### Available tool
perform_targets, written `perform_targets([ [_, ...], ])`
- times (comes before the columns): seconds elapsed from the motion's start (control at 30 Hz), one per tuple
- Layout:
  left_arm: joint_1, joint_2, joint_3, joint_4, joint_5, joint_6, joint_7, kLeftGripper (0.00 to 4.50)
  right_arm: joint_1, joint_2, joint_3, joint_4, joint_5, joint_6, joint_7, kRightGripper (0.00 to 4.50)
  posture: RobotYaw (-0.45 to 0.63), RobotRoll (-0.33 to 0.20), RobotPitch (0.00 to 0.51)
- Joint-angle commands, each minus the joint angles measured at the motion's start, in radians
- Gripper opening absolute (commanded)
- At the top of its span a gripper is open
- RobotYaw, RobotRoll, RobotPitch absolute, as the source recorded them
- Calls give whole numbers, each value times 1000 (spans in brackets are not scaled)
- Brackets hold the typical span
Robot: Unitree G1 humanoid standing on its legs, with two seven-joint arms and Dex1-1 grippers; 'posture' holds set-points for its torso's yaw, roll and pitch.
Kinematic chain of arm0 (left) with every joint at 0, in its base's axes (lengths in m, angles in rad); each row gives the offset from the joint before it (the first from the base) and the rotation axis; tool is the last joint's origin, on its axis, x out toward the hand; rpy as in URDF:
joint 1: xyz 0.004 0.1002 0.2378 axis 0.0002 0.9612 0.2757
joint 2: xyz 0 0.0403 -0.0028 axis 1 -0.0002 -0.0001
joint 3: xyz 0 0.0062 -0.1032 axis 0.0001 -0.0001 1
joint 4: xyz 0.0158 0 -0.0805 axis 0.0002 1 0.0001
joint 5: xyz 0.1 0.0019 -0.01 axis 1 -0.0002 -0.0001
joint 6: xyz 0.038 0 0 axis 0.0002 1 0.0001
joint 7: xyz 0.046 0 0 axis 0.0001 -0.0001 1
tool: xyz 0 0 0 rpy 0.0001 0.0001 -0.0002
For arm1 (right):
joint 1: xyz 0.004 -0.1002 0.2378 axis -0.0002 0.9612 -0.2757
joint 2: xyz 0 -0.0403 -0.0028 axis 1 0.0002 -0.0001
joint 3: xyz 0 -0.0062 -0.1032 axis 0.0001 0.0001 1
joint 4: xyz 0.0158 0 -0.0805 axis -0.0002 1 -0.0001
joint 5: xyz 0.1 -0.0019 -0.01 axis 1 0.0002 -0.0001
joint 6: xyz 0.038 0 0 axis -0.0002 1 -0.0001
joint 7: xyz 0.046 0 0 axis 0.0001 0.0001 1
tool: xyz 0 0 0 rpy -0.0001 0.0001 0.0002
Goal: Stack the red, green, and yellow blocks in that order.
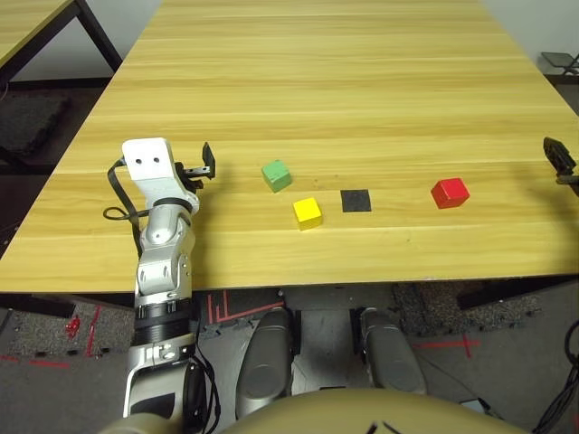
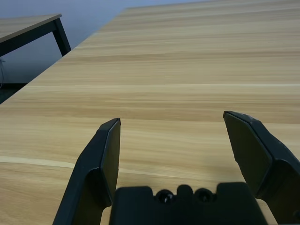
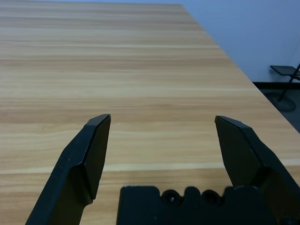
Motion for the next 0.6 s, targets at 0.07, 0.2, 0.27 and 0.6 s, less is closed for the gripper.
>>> perform_targets([
  [0.07, -2, 28, 20, 78, 1, -33, -15, 4474, -14, -9, 19, 31, -29, -11, -4, 4500, -2, -154, 116],
  [0.2, -14, 55, 12, 3, -59, 37, -95, 4474, -65, -37, 87, 7, -76, 36, 93, 4500, 0, -147, 118],
  [0.27, -32, 94, -21, -34, -96, 96, -184, 4474, -104, -65, 149, -8, -120, 63, 191, 4500, 4, -148, 112],
  [0.6, -167, 285, -118, -159, -253, 380, -474, 4474, -243, -189, 535, -79, -358, 48, 836, 4500, 56, -162, 93],
])
